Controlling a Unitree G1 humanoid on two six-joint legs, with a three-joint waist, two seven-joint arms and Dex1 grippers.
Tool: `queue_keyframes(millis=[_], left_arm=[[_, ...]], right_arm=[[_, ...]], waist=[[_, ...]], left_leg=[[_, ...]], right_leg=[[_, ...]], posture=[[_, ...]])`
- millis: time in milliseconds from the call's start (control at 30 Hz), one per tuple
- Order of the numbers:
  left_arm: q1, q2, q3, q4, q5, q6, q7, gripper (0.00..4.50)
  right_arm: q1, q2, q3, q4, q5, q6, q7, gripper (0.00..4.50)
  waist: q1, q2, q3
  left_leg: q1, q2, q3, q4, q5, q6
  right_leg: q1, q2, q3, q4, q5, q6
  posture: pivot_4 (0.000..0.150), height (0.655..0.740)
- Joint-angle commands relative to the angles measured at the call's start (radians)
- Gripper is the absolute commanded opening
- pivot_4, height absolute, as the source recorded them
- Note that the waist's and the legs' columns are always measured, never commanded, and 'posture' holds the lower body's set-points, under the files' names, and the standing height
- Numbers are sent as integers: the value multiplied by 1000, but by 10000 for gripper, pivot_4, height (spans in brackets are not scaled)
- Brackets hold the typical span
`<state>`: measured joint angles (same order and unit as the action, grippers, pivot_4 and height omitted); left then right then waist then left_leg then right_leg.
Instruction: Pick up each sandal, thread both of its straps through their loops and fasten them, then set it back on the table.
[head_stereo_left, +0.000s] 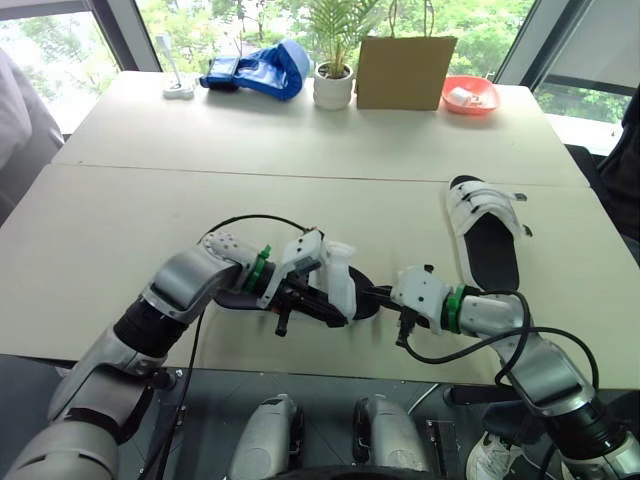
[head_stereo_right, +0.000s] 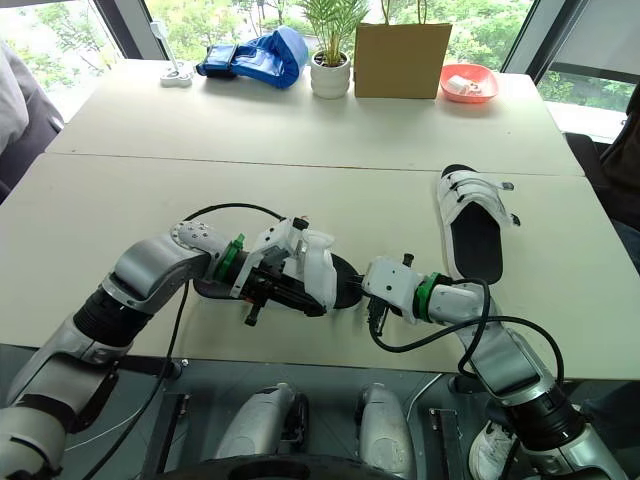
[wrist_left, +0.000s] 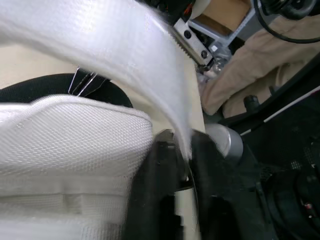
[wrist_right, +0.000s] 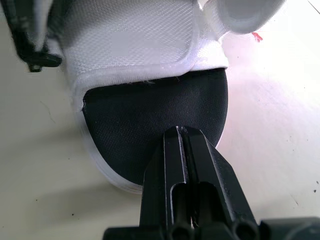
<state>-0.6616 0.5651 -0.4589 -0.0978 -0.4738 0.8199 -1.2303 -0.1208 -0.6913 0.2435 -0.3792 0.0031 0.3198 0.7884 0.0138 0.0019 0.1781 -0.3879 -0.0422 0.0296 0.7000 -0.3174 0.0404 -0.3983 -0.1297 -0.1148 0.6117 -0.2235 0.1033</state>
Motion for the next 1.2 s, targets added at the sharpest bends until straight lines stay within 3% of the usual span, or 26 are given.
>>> queue_keyframes(millis=[33, 167, 200, 433, 567, 700, 867, 1033, 1200], left_arm=[[25, 13, -36, 21, 40, -10, -11, 24203], [-12, 68, 52, -29, -80, 90, -107, 43564], [-25, 96, 97, -42, -135, 127, -142, 44614], [-12, 302, 192, -133, -272, 239, -264, 44614], [-1, 321, 210, -145, -280, 257, -229, 44614], [-79, 162, 272, -63, -299, 351, -25, 44614], [-114, 49, 214, -4, -228, 344, 94, 44614], [-122, 10, 163, 36, -167, 318, 132, 44614], [-130, -1, 179, 56, -191, 322, 111, 44614]], right_arm=[[27, -11, 28, 30, -19, 25, 17, 0], [27, -13, 27, 34, -19, 21, 20, 0], [26, -13, 26, 34, -17, 20, 20, 0], [29, -17, 24, 56, -18, -4, 27, 0], [23, -16, 24, 62, -18, -9, 33, 0], [9, -3, 40, 73, -24, -14, 35, 0], [-4, 2, 45, 79, -25, -11, 37, 0], [-2, -1, 37, 76, -25, -10, 33, 0], [18, -6, 27, 64, -25, -9, 28, 0]], waist=[[0, 0, 0], [-1, 0, 0], [-1, 0, 0], [-1, -1, 1], [1, -1, 1], [2, -3, 1], [-5, -4, 1], [-1, -4, 1], [-1, -3, 1]], left_leg=[[0, 0, 0, 0, 0, 0], [0, 0, 0, 0, 0, 0], [0, 0, 0, 0, 0, 0], [-3, 0, 0, -1, 0, 0], [-3, 0, 0, 0, 0, 0], [-3, 0, 0, -1, 0, 0], [-3, 0, 0, -1, 1, 0], [-2, 1, 0, -1, 2, -2], [-1, 1, 0, -1, 1, -2]], right_leg=[[0, 0, 0, 0, 0, 0], [-1, 0, 0, 0, 0, 0], [-1, 0, 0, 0, 0, 0], [-4, 0, 0, 1, -1, -1], [-4, 0, 0, 1, -1, -1], [-4, 0, 0, 1, -1, -1], [-4, 1, 1, 2, -1, -1], [-4, 2, 1, 2, -1, -1], [-3, 1, 1, 2, -1, -1]], posture=[[1500, 7209], [1500, 7209], [1500, 7209], [1500, 7209], [1500, 7209], [1500, 7209], [1500, 7209], [1500, 7209], [1500, 7209]])
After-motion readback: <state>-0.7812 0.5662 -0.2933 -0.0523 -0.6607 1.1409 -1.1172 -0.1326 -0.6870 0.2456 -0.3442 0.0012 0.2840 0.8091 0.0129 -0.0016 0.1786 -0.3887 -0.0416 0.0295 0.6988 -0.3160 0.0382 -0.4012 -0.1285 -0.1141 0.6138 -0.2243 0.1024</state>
